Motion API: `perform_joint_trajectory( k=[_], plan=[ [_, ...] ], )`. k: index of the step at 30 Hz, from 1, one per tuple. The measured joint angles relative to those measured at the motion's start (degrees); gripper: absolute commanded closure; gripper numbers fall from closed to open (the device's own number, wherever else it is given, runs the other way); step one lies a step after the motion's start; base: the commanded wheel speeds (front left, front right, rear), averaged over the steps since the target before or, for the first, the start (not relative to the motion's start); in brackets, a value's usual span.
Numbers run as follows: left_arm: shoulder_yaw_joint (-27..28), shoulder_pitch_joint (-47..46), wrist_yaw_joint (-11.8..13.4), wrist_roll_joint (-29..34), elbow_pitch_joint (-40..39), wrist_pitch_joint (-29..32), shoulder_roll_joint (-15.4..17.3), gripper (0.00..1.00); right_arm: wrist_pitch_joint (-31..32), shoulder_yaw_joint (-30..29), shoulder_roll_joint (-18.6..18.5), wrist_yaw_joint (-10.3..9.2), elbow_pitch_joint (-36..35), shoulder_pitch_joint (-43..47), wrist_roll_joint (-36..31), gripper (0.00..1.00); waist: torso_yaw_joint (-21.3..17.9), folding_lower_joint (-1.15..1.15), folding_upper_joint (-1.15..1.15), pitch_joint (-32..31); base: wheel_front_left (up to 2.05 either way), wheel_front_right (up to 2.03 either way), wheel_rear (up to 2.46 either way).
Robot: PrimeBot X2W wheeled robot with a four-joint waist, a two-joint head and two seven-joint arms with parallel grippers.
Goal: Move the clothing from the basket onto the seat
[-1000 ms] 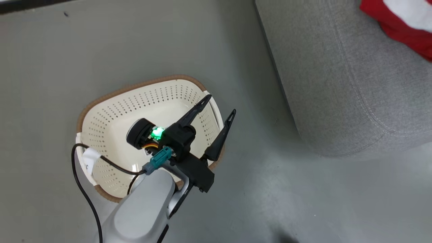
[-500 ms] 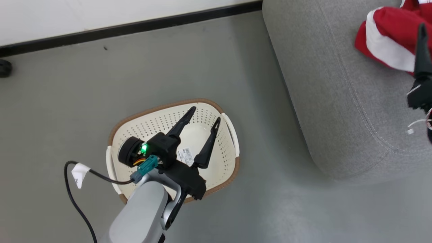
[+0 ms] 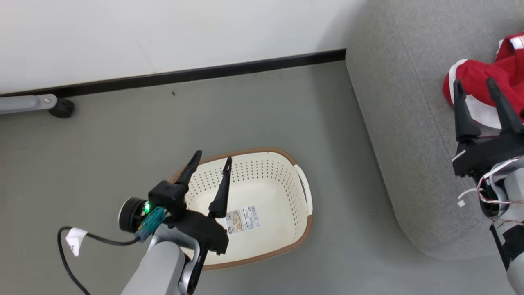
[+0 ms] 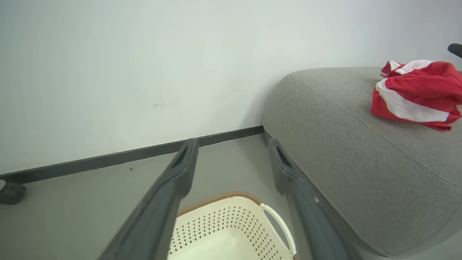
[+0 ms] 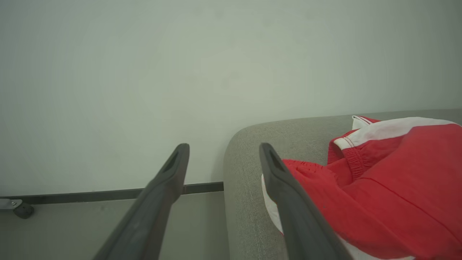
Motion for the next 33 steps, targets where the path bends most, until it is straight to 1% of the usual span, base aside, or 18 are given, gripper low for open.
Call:
perform_joint_trajectory(
  k=[4, 8, 12, 17, 29, 30, 33],
  plan=[
    [1.94, 1.85, 1.01, 0.0, 0.01, 0.0, 0.52, 0.0, 0.0, 1.36, 0.88, 0.0, -1.53, 2.81, 0.35, 0.0, 1.14, 0.01, 0.0, -2.1, 0.0, 0.0, 0.0],
    [4.04, 3.85, 2.66, 0.0, 0.0, 0.0, 1.05, 0.0, 0.0, 2.46, 2.05, 0.01, -2.46, 5.91, 0.8, 0.0, 2.05, 0.01, 0.0, -4.21, 0.0, 0.0, 0.0],
    [5.86, 5.93, 4.09, 0.01, -0.09, 0.0, 1.35, 0.0, 0.0, 2.7, 2.43, 0.01, -3.64, 8.53, 2.15, 0.0, 2.79, 0.01, 0.0, -6.23, 0.0, 0.0, 0.0],
    [7.72, 8.65, 5.5, 0.1, -1.12, 0.0, 1.85, 0.0, 0.0, 3.38, 4.52, 0.01, -5.08, 12.79, 2.58, 0.0, 3.61, 0.01, 0.0, -8.32, 0.0, 0.0, 0.0],
    [11.61, 13.24, 7.19, 1.42, -2.87, 0.0, 2.16, 0.0, 0.0, 4.17, 5.36, 0.01, -7.61, 17.59, 1.92, 0.0, 4.7, 0.01, 0.0, -11.18, 0.0, 0.0, 0.0],
    [12.03, 13.74, 7.54, 1.7, -3.03, 0.0, 2.21, 0.0, 0.0, 4.25, 5.61, 0.01, -7.94, 18.14, 1.79, 0.0, 4.74, 0.01, 0.0, -11.38, 0.0, 0.0, 0.0],
    [12.8, 15.28, 7.57, 1.76, -3.41, 0.0, 2.2, 0.0, 0.0, 4.59, 6.38, 0.01, -8.39, 19.81, 1.33, 0.0, 4.84, 0.01, 0.01, -12.05, 0.0, 0.0, 0.0]
  ],
)
